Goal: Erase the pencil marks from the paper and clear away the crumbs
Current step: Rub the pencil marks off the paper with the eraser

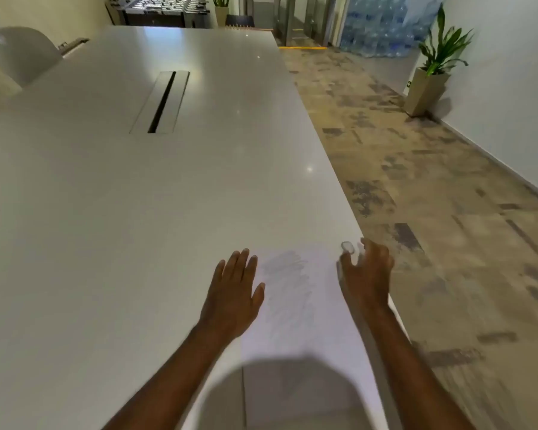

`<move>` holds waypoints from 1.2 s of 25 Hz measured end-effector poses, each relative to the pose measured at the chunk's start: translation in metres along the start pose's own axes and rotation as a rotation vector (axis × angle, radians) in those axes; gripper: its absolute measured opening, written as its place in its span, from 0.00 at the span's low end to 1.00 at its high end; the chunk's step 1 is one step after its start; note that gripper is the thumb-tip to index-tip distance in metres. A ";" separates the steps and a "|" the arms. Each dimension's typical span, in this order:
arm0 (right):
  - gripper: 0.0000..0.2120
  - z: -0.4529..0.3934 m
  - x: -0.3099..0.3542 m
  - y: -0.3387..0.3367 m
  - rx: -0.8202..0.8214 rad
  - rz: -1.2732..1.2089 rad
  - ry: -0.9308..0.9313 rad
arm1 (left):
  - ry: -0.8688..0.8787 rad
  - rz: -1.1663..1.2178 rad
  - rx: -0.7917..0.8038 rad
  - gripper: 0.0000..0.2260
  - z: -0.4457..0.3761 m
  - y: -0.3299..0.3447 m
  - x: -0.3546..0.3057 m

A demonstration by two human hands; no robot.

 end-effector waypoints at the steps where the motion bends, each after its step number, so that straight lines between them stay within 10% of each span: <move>1: 0.17 -0.007 0.000 0.001 -0.015 0.033 0.023 | -0.028 0.004 0.003 0.30 0.002 0.000 -0.001; 7: 0.07 -0.004 0.000 0.008 -0.074 0.067 0.065 | -0.091 -0.011 0.054 0.30 0.011 -0.004 -0.020; 14: 0.11 0.047 0.043 0.002 0.152 -0.444 0.028 | -0.156 0.007 0.116 0.31 0.009 -0.001 -0.025; 30: 0.07 0.083 0.051 0.046 0.321 -0.155 -0.266 | 0.090 0.134 0.069 0.34 0.008 0.004 0.003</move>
Point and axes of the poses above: each hand's wrist, its own z-axis away from the middle knuckle, its own y-axis out of the palm, x = y × z, the point moved 1 cm from there along -z, towards the middle knuckle, and after that the axes turned 2 degrees about -y, right-handed, at the moved point
